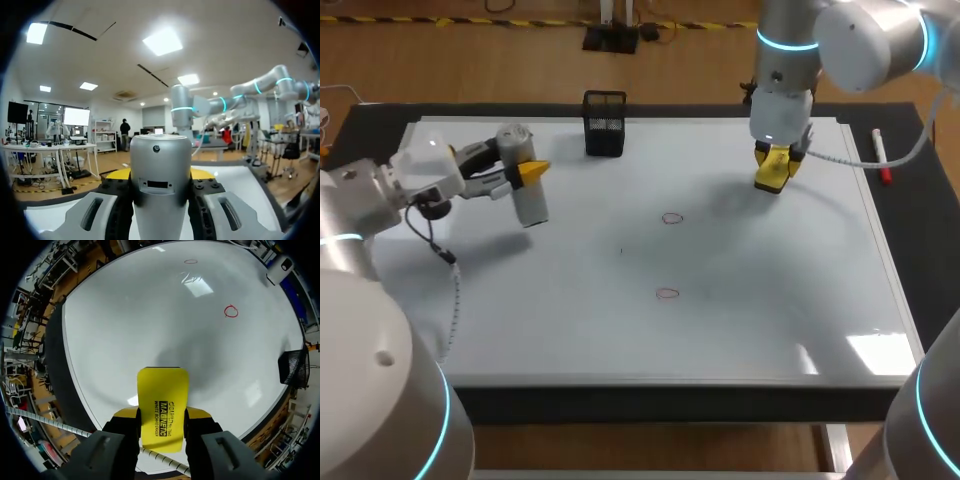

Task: Pick up the inspection probe, press it on each red-marked spot on the whiteboard one by one, put down the probe, pick up the eraser, and wipe off all the red marks.

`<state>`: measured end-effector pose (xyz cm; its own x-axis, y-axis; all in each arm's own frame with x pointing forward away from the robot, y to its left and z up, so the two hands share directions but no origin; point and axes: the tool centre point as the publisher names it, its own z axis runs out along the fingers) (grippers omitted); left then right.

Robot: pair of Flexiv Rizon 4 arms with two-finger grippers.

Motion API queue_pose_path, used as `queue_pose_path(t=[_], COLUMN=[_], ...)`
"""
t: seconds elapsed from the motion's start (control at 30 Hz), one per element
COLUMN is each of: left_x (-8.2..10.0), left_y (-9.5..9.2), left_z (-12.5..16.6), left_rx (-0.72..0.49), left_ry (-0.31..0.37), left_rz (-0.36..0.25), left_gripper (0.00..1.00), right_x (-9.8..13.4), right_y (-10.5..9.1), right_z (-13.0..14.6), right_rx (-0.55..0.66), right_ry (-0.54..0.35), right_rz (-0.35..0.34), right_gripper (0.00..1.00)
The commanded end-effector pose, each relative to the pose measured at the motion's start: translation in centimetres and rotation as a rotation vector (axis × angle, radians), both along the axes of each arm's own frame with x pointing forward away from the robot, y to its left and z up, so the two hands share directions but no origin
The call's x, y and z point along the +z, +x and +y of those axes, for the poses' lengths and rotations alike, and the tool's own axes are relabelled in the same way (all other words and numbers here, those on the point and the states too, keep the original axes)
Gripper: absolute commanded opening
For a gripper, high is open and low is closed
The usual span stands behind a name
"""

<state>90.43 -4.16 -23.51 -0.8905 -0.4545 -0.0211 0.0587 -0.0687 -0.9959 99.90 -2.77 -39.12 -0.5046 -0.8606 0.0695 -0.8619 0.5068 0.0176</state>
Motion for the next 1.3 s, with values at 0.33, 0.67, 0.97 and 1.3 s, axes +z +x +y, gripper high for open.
queue_pose_path(t=[0.33, 0.67, 0.97, 1.3], left_x=[-0.7, -1.2, -1.6, -1.8], left_y=[0.2, 0.6, 1.9, 2.9], left_z=[-8.7, -14.1, -17.9, -20.7], left_rx=[-0.138, -0.211, -0.234, -0.267], left_ry=[-0.024, -0.020, -0.016, -0.019], left_rz=[0.018, 0.018, 0.015, 0.010], left_gripper=[0.00, 0.00, 0.00, 0.00], right_x=[0.0, 0.0, 0.0, 0.0], right_y=[0.1, 0.1, 0.1, 0.1], right_z=[0.0, 0.0, 0.0, 0.0], right_rx=[0.001, 0.001, 0.001, 0.001], right_ry=[-0.003, -0.003, -0.003, -0.003], right_rz=[0.001, 0.001, 0.001, 0.001], right_gripper=[0.00, 0.00, 0.00, 0.00])
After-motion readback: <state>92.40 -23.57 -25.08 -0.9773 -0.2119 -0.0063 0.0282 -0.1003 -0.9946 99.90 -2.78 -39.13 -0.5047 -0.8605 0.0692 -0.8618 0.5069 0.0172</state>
